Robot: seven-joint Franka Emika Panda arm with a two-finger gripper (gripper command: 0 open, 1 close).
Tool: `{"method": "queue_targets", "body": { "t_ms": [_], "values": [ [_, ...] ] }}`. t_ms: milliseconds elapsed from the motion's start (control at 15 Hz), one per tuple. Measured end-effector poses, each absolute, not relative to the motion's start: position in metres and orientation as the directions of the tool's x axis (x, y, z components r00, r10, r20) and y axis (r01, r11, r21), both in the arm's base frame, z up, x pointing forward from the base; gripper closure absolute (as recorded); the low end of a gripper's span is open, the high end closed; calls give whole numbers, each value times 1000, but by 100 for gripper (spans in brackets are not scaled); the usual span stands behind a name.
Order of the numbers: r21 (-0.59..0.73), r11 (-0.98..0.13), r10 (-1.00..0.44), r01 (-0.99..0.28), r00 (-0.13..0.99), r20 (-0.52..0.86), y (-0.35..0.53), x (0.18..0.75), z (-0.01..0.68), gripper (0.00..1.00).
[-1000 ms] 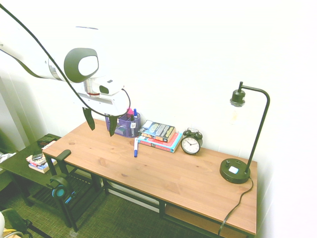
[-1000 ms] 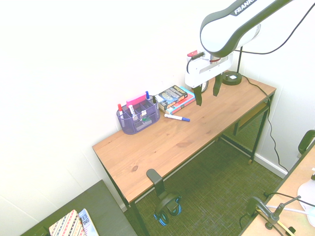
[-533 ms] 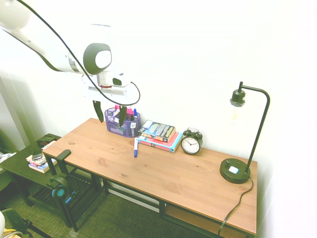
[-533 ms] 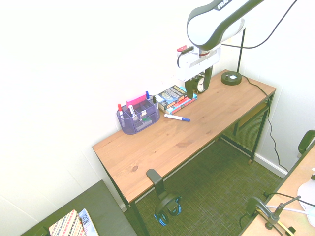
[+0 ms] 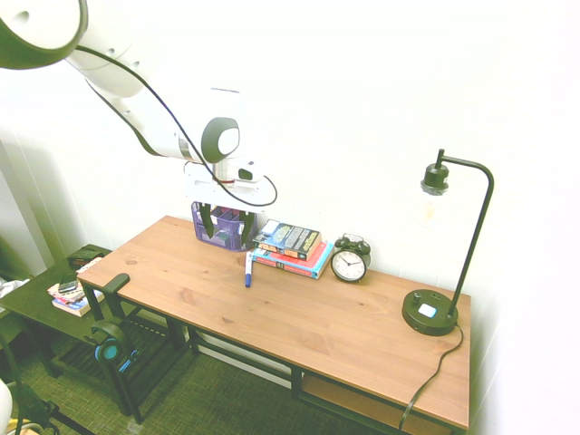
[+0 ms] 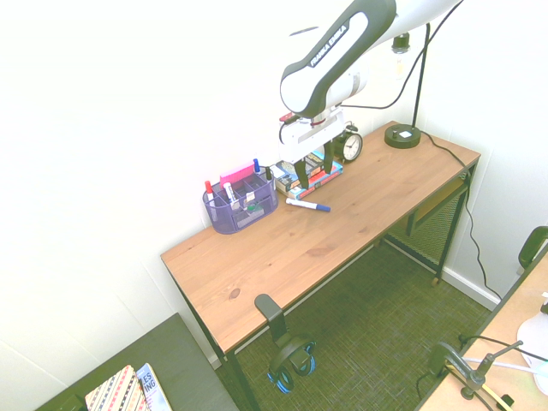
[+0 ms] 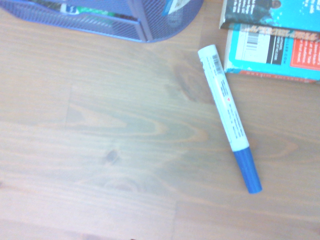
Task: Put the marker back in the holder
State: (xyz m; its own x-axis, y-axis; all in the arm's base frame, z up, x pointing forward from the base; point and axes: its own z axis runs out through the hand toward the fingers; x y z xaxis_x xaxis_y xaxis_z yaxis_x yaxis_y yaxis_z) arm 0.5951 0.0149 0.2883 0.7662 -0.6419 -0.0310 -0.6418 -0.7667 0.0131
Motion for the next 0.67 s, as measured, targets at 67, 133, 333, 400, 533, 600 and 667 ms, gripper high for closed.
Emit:
{"method": "queue_targets", "body": {
  "t_ms": [67, 133, 333, 400, 533, 600, 667],
  "values": [
    [23, -770, -638, -638, 769, -27, 14, 603, 281, 0],
    [38, -776, -631, -630, 776, -14, 12, 611, 272, 0],
    [87, -772, -630, -630, 776, 23, 6, 628, 242, 0],
    [95, -772, -630, -628, 777, 19, 6, 631, 233, 0],
    [96, -769, -634, -632, 773, 9, 6, 639, 220, 0],
    [99, -768, -635, -632, 772, 1, 7, 641, 215, 0],
    [103, -767, -637, -633, 771, -5, 6, 644, 209, 0]
  ]
}}
